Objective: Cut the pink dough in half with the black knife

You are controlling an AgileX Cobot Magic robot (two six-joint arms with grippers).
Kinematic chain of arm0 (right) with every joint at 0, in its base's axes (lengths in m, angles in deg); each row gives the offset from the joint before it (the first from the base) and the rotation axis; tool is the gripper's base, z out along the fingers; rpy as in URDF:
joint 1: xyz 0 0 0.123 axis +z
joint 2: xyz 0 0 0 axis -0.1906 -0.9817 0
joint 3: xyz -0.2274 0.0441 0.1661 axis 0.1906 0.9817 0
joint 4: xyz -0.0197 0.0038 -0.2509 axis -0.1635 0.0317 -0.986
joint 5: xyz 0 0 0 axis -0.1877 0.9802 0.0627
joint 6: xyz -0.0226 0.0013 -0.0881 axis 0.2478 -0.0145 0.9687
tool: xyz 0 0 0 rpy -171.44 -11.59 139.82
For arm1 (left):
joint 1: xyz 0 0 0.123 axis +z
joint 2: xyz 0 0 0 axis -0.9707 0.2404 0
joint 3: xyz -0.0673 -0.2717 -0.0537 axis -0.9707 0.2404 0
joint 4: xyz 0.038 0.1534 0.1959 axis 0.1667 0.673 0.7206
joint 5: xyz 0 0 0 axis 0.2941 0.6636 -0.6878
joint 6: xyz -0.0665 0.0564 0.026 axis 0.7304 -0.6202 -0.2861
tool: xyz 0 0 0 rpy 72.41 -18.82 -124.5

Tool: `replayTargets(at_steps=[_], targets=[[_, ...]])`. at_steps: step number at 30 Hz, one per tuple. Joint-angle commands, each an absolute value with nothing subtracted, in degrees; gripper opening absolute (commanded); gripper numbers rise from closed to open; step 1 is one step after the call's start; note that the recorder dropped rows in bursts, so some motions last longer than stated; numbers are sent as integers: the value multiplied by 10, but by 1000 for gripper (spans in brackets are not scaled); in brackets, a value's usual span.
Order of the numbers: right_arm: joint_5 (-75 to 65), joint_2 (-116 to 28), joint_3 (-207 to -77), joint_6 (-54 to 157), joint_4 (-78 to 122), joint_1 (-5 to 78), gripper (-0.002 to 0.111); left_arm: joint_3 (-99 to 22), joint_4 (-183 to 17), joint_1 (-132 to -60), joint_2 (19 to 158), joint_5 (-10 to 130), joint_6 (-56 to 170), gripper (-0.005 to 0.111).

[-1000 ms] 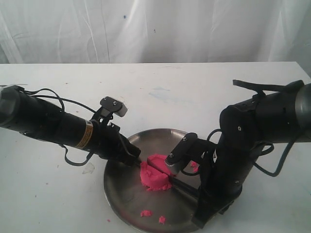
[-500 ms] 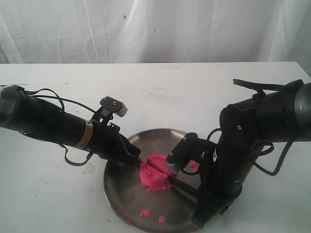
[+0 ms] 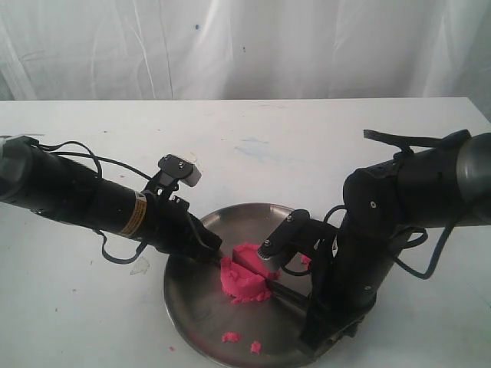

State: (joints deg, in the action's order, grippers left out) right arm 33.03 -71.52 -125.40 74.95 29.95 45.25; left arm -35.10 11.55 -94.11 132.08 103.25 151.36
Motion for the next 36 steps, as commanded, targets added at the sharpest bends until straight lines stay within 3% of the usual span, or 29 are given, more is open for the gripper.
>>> replayTargets(at_steps=[1,25,27,28,29,36], targets=[[323,-716,-1252,744,301,453,26,-347,128,-945,1324,1029,1514,0],[329,-694,-1269,744,294,453,25,-347,128,-945,1324,1036,1514,0],[329,-694,-1269,744,294,453,16,-347,128,-945,1324,1036,1514,0],[332,-694,-1269,744,294,453,5,-347,128,-945,1324,1036,1514,0],[332,-694,-1269,744,294,453,0,-347,128,-945,1324,1036,1514,0],[305,-696,-1269,747,295,453,0,-347,128,-945,1324,1036,1514,0]])
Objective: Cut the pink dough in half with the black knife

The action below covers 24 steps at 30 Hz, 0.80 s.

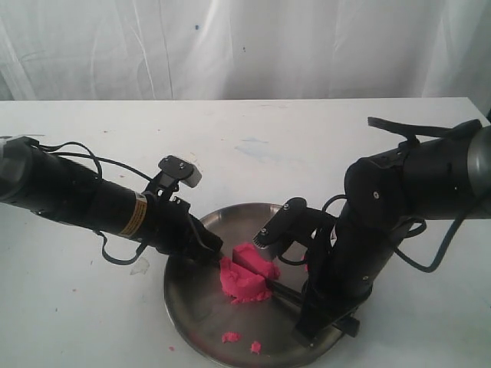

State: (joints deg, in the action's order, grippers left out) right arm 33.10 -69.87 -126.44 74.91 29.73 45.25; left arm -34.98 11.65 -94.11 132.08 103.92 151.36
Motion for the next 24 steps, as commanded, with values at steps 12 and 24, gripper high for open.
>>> replayTargets(at_steps=[12,24], targets=[[278,-731,-1269,763,296,453,0,-347,128,-945,1324,1036,1514,0],[287,-735,-1269,764,296,453,0,-347,128,-945,1324,1036,1514,0]])
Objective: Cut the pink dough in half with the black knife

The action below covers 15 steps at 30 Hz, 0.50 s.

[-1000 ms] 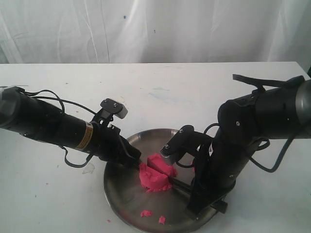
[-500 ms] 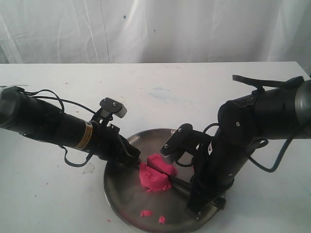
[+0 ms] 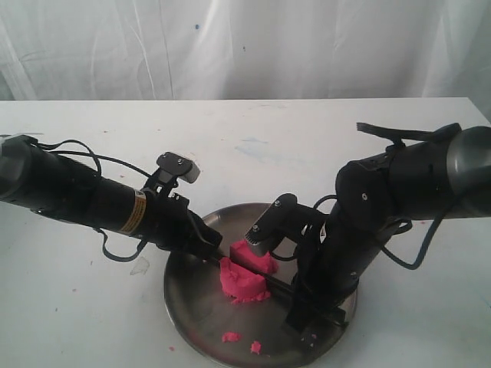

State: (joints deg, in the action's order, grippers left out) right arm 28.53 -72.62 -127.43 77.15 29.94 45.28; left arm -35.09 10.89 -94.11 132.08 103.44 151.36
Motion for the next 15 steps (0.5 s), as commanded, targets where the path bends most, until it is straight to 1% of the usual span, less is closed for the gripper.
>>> replayTargets(at_steps=[1,15], targets=[[286,-735,-1269,764,296,453,0,-347,128,-945,1324,1036,1514,0],[286,-735,-1269,764,296,453,0,-350,128,-945,1319,1036,1513,0]])
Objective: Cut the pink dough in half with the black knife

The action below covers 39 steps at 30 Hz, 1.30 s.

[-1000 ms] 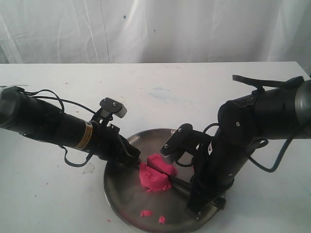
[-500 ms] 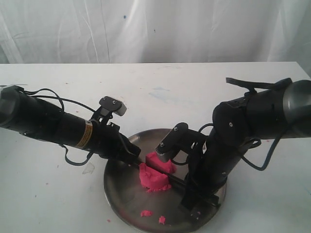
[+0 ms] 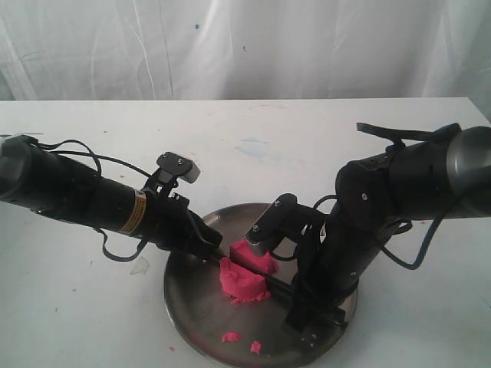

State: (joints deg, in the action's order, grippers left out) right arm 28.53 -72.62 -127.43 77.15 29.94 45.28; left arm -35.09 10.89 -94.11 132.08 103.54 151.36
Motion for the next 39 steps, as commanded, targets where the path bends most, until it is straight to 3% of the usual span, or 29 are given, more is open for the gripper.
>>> replayTargets(at_steps=[1,27,32,39], targets=[[286,-735,-1269,764,296,453,0,-350,128,-945,1314,1036,1513,0],[282,-752,-1269,763,300,453,0,-356,151,-945,1290,1050,1535,0],[281,-752,-1269,763,300,453,0,-354,172,-945,1217,984,1591,0],[281,-752,-1269,763,298,453,0,-296,172,-877,1041,918,1595,0]])
